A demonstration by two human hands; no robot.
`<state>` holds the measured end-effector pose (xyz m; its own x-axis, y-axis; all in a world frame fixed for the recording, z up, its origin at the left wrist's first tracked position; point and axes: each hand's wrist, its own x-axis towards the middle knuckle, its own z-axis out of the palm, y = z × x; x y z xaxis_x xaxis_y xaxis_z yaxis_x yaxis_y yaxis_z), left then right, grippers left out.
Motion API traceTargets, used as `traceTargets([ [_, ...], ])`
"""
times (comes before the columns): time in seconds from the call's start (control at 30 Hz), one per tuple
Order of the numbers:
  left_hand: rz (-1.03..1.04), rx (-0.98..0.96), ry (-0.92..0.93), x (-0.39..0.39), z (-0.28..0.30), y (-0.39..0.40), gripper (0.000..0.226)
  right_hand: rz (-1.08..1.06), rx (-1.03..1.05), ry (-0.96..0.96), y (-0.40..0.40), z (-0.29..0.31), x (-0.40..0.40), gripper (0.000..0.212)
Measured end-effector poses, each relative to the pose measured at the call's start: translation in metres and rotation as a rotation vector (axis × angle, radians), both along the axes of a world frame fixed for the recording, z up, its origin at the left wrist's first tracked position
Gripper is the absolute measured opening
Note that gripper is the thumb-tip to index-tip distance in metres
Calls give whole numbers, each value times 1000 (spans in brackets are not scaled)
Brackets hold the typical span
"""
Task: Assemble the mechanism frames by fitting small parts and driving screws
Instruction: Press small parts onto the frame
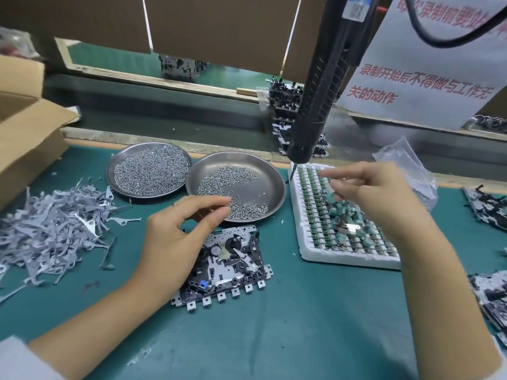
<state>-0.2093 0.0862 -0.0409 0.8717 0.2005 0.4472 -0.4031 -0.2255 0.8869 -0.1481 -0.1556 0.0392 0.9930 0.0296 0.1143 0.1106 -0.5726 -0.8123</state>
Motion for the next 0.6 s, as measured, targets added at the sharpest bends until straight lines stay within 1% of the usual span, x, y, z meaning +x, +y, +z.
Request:
traceTargets([
  [0.07,-4,-10,6,0,0,-1,15,199,228,200,10,0,-9,30],
  [0.13,-8,-19,8,0,0,-1,14,343,447,358,26,-10,-14,26],
  [0.2,-12,-25,11,-1,0,-1,13,374,633,437,44,-23,-17,17],
  [0.27,-19,-27,14,-1,0,-2,14,347,757,451,59,-36,-18,16],
  [0.43,-57,-41,37,0,-3,0,18,289,813,338,76,-52,-23,17],
  [0.5,-68,-26,35,0,-3,0,20,284,873,339,78,-53,-25,18],
  [0.6,-72,-42,40,1,-4,0,17,303,910,343,79,-52,-25,18],
])
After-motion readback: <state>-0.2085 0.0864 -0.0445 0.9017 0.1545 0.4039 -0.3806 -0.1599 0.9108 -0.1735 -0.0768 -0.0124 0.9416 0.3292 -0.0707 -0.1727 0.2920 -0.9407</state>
